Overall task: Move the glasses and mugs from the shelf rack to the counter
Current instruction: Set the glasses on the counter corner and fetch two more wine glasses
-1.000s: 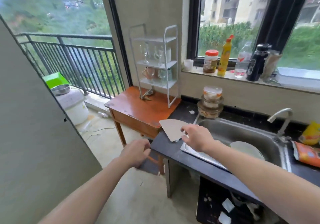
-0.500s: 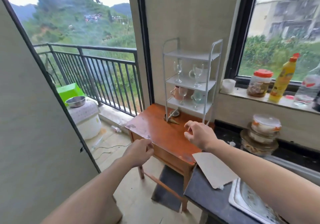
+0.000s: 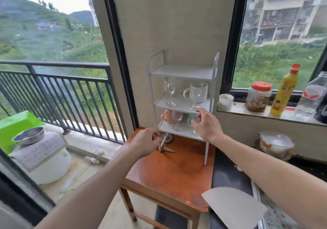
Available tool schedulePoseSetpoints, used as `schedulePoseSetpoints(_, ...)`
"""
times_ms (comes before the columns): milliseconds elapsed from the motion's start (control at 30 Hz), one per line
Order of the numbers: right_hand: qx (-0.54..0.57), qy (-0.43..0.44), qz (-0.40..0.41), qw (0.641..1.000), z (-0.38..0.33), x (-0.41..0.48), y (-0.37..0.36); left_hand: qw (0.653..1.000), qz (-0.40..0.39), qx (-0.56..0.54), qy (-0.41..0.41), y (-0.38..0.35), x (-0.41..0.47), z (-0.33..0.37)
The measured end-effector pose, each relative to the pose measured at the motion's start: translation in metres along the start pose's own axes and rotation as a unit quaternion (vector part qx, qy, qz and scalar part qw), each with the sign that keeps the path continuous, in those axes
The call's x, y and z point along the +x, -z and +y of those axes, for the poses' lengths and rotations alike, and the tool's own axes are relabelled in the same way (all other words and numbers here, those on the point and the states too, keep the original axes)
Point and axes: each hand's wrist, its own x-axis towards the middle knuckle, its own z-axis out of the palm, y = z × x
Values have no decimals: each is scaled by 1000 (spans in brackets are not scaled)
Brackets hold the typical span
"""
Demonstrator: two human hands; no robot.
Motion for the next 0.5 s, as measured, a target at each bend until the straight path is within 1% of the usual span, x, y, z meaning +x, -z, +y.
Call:
schedulePoseSetpoints(133, 86, -78, 42, 992, 7, 53, -23, 998, 1, -61, 12, -4, 66, 3)
schedulePoseSetpoints(300, 131, -133, 66, 980, 13, 96, -45, 993, 13, -119, 12, -5, 141, 3)
schedulePoseSetpoints(400, 174, -170, 80, 967, 14, 114, -54, 985, 15, -166, 35, -9, 174, 2)
schedulePoseSetpoints(500, 215, -199, 101, 951, 17, 134, -61, 979, 11, -200, 30, -17, 206, 1)
